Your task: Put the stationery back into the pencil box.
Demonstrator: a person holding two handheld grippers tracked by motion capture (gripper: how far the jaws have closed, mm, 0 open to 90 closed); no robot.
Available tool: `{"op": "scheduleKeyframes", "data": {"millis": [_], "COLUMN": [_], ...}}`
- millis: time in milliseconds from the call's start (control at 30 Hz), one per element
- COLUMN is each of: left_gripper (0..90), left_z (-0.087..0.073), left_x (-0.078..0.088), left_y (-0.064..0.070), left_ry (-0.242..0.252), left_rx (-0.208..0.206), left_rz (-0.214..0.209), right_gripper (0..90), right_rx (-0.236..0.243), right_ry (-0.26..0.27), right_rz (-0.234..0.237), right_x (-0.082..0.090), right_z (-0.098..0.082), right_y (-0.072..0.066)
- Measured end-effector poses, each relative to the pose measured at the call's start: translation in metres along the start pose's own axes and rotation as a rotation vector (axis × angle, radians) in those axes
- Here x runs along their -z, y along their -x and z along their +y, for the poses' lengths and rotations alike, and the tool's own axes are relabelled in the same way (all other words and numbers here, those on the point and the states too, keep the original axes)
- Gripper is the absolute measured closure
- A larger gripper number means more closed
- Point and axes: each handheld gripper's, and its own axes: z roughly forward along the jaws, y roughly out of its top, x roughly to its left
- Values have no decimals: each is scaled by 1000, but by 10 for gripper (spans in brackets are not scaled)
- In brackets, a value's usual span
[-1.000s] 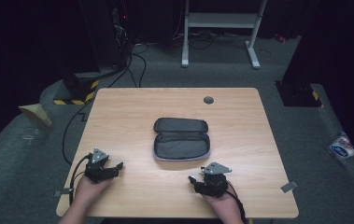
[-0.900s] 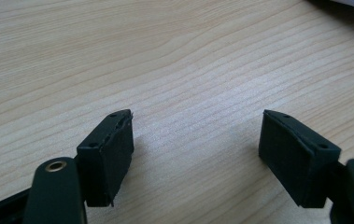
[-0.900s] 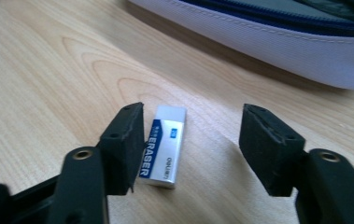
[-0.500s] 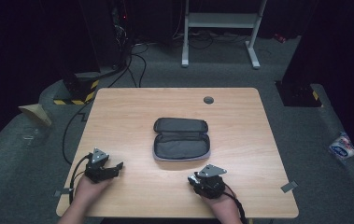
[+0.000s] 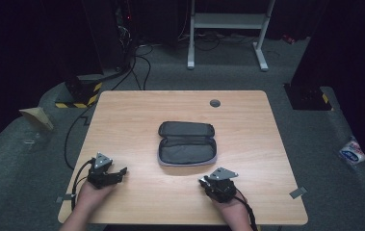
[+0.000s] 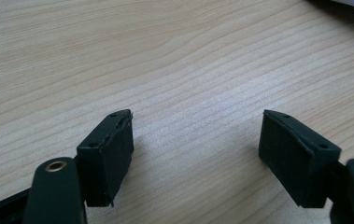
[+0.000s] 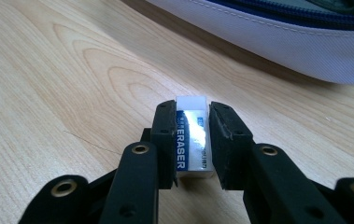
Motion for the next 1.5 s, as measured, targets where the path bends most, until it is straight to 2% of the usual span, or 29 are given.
{"op": "scheduleKeyframes", "data": {"millis": [167,533,1267,1500], "left_gripper": [265,265,262,262], "left_z": [0,0,0,0], "left_x": [0,0,0,0], "left_y": [0,0,0,0], "left_ry": [0,1,-1,-1], "left_rx": [1,-4,-7,-7], "left_rz": [-1,-4,-6,-6], "right_gripper": [720,723,724,724], "right_rx": [2,-37,-14,-13], "right_ry": [2,28,118,131], "right_rz": [-7,-11,-18,-27], "right_x": [1,9,25,29], "right_z": [0,2,16,19], "right_y": [2,8,6,6]}}
